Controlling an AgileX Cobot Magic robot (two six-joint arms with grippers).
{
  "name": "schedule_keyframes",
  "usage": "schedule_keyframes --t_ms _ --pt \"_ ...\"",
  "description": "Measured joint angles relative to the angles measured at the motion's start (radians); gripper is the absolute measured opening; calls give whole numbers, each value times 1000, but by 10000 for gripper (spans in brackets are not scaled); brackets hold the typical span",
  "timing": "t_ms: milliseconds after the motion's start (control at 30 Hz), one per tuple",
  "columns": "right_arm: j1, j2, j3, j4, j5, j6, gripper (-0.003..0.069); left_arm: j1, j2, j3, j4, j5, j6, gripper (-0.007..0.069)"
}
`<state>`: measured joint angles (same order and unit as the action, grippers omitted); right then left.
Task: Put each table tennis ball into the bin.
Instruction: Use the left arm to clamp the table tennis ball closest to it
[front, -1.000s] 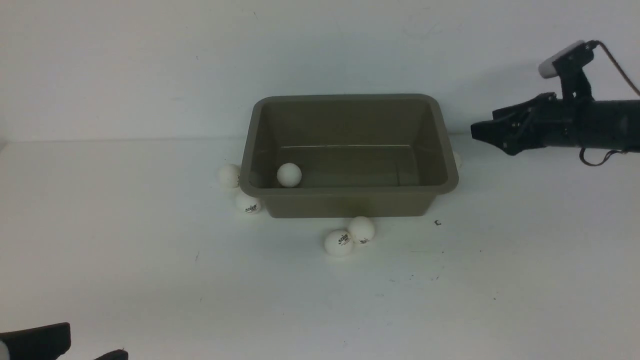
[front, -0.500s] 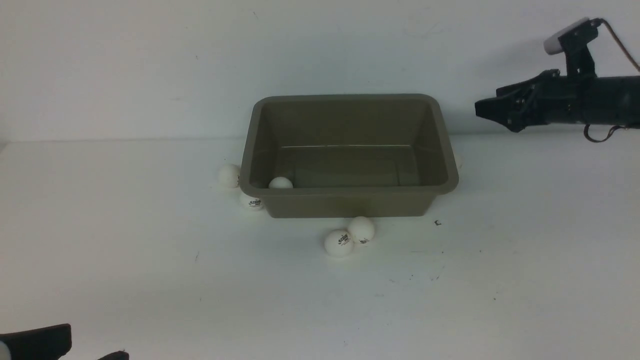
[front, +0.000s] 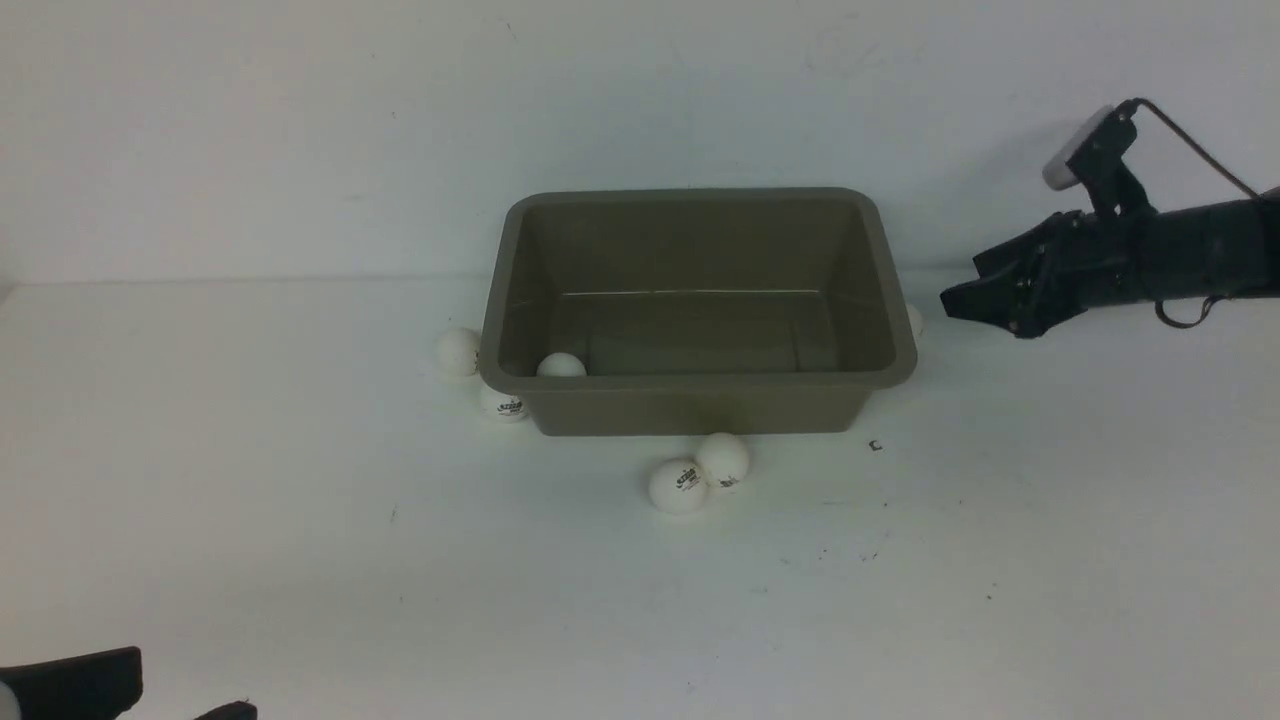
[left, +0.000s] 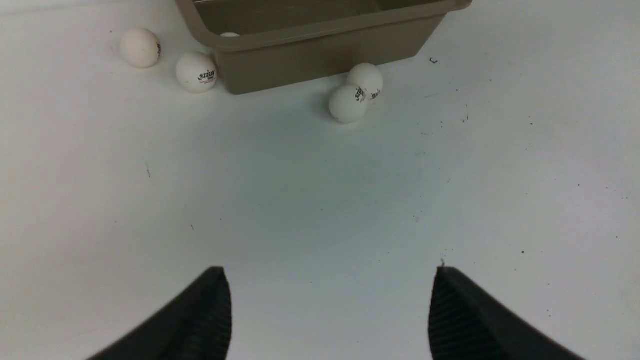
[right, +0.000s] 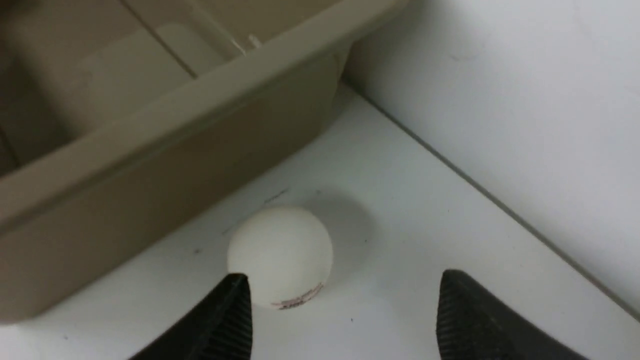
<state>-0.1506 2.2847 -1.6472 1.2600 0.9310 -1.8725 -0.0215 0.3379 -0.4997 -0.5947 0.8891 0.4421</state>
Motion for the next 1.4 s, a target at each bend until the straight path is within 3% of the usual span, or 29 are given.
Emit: schedule_keyframes --t_ms 400,1100,1200,1300,1367,1400 --pt "93 30 0 -1 -79 -28 451 0 0 0 0 0 0 478" --pt "95 77 -2 154 -156 -84 435 0 0 0 0 25 0 478" --pt "95 77 -2 181 -174 -84 386 0 0 0 0 25 0 478" --pt "95 77 -2 212 -195 -84 239 0 0 0 0 25 0 478" --pt "94 72 -2 230 -199 -84 80 0 0 0 0 25 0 478" --pt "94 71 -2 230 -199 -84 80 0 0 0 0 25 0 478"
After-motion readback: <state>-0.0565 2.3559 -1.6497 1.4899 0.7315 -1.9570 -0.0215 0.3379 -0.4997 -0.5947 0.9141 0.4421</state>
